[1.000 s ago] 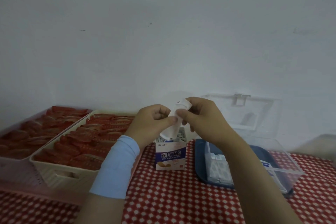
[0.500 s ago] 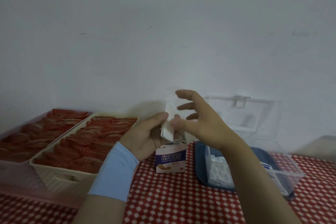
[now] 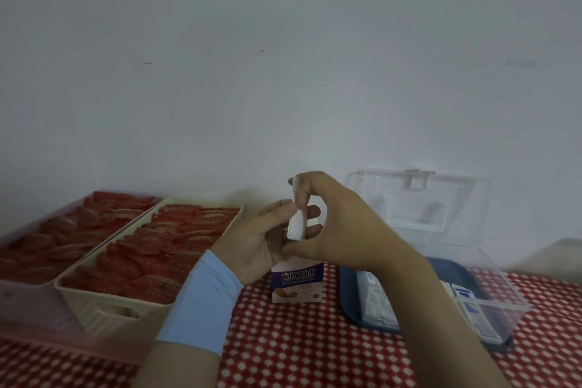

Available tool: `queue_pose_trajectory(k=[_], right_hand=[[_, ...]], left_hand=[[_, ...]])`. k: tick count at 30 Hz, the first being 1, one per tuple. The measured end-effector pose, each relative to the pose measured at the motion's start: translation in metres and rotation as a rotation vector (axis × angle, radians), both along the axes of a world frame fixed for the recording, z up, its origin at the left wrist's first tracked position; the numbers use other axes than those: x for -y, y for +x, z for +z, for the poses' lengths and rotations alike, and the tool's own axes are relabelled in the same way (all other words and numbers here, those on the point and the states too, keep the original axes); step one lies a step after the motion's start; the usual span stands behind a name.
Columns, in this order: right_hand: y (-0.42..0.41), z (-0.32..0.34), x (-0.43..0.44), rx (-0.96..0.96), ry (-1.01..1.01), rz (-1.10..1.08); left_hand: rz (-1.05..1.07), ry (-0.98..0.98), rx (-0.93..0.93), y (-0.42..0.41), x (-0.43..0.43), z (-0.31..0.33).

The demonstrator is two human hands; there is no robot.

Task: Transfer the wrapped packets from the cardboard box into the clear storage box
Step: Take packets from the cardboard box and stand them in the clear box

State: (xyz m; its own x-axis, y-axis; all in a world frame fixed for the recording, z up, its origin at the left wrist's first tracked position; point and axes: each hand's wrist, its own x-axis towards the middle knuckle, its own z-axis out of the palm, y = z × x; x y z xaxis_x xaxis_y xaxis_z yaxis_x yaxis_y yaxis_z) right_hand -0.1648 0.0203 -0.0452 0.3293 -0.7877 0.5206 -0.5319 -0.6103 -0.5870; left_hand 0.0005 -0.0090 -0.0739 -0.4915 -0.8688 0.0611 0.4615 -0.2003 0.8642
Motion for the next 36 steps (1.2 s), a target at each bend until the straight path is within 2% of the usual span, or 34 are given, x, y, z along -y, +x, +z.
queue_pose_trajectory(k=[4, 7, 9, 12, 14, 19, 23, 31, 36], right_hand=[[0.001, -0.001, 0.001, -0.008, 0.038, 0.035], [-0.003, -0.001, 0.003, -0.004, 0.144, 0.009], [-0.011, -0.003, 0.009, -0.018, 0.133, -0.101], [-0.023, -0.005, 0.020, -0.247, 0.060, -0.412], [-0.023, -0.009, 0.023, -0.443, 0.064, -0.493], [-0.007, -0.014, 0.022, -0.636, 0.067, -0.441], [-0.002, -0.013, 0.020, -0.706, 0.042, -0.439], [-0.010, -0.010, 0.023, -0.505, -0.002, -0.408], [-0.002, -0.015, 0.022, -0.643, 0.072, -0.360]], left_hand=[[-0.009, -0.025, 0.029, 0.004, -0.001, 0.001], [0.115, -0.032, 0.078, 0.007, -0.004, 0.008], [0.221, -0.045, 0.053, 0.012, -0.001, 0.012], [0.375, -0.071, 0.009, 0.018, 0.005, 0.016], [0.414, -0.093, 0.012, 0.018, 0.007, 0.017], [0.426, -0.134, 0.110, 0.013, 0.006, 0.013], [0.451, -0.146, 0.221, 0.012, 0.008, 0.009], [0.515, -0.190, 0.404, 0.011, 0.011, 0.005], [0.529, -0.212, 0.451, 0.011, 0.011, 0.004]])
